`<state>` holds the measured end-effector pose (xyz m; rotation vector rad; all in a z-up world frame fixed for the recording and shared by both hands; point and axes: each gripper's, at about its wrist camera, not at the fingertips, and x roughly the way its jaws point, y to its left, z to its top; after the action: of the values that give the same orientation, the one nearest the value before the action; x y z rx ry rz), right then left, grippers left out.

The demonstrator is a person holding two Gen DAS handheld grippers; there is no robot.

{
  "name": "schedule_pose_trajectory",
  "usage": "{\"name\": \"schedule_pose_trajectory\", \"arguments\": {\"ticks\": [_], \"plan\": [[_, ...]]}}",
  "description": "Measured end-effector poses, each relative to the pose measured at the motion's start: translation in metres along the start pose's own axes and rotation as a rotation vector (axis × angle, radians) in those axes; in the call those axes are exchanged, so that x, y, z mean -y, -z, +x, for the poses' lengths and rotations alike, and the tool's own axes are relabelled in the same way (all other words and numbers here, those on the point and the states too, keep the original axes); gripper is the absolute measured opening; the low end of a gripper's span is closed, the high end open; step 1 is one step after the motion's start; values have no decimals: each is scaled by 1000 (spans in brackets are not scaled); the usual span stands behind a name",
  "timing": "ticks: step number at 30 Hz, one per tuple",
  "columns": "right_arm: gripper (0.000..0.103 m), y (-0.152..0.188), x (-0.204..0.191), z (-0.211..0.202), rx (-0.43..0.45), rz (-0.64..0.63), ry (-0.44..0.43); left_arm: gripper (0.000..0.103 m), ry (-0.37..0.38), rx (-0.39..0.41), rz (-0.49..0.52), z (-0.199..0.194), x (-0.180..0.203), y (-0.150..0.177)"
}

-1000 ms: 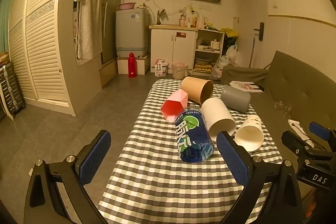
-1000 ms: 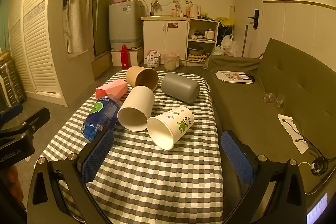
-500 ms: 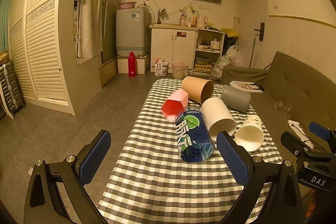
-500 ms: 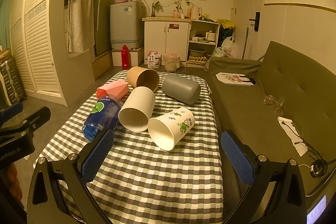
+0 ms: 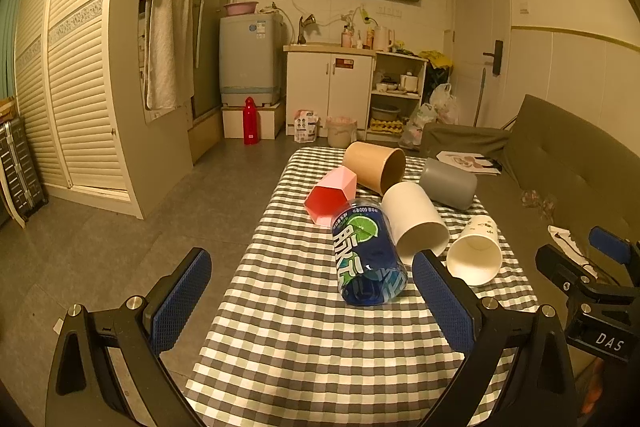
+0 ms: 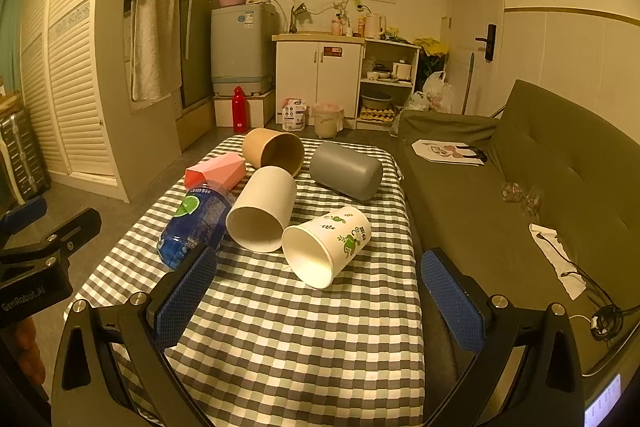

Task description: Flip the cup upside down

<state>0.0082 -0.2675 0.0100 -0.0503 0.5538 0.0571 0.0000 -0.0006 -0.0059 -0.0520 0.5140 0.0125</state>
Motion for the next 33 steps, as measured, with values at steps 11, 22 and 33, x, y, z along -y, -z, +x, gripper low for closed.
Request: {"name": "schedule_pose_trajectory", "arguments": {"ticks": [11, 22, 33], "plan": [[103, 1, -2, 1, -8, -3, -7, 103, 1, -6, -1, 3, 1, 2], [103, 2, -3, 3, -13, -7, -11, 103, 1, -7, -1, 4, 1, 3], [103, 2, -4, 4, -15, -9, -14, 103, 1, -9, -1, 4, 1, 3]]}}
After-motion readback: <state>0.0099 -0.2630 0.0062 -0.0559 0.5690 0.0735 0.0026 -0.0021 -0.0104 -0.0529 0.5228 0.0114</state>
